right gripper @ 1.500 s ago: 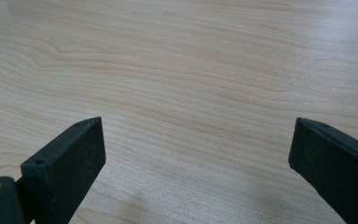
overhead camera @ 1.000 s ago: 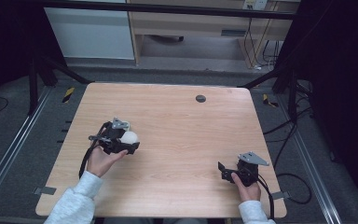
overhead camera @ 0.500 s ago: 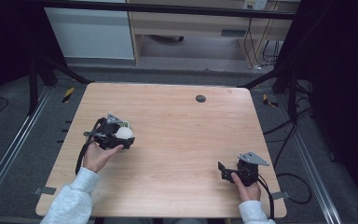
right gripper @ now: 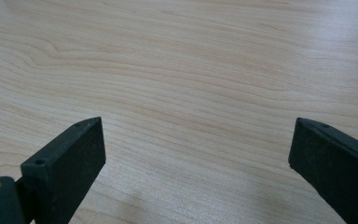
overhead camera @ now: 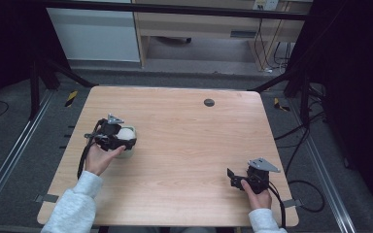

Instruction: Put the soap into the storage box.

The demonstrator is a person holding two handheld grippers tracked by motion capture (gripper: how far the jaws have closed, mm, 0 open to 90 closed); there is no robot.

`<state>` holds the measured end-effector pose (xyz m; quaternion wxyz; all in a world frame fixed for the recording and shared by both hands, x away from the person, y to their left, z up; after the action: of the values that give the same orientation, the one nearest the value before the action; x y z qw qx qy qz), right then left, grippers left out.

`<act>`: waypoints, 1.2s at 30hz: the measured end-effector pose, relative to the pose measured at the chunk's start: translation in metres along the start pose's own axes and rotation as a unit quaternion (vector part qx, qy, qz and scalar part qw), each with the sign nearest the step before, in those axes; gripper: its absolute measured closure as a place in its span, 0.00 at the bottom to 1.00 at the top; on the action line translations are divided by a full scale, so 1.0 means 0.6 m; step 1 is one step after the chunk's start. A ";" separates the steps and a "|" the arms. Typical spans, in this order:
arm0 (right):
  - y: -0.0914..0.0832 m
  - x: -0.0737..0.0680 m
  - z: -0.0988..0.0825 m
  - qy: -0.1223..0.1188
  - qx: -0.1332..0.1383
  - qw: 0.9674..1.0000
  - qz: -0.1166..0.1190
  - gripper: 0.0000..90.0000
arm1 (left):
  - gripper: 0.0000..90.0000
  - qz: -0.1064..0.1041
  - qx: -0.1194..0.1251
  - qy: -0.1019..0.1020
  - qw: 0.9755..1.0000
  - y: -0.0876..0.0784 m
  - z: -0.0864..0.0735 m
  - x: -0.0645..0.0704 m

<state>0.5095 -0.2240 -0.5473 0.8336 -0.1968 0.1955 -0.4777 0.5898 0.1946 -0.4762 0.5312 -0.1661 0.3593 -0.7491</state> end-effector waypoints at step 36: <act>0.001 -0.001 0.000 -0.001 -0.002 1.000 0.001 0.05 | 0.27 0.022 -0.029 -0.013 0.999 0.040 -0.013 -0.032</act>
<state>0.5094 -0.2232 -0.5477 0.8341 -0.1984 0.1956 -0.4761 0.6083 0.2107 -0.4961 0.5471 -0.1833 0.3777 -0.7242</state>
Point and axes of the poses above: each handheld gripper's, and its own axes: y roughly forward along the jaws, z roughly out of its top, x roughly to its right, the point moved 8 cm from there along y, roughly forward along the jaws, and after that the axes turned 9 degrees about z, right-handed, at the moved point
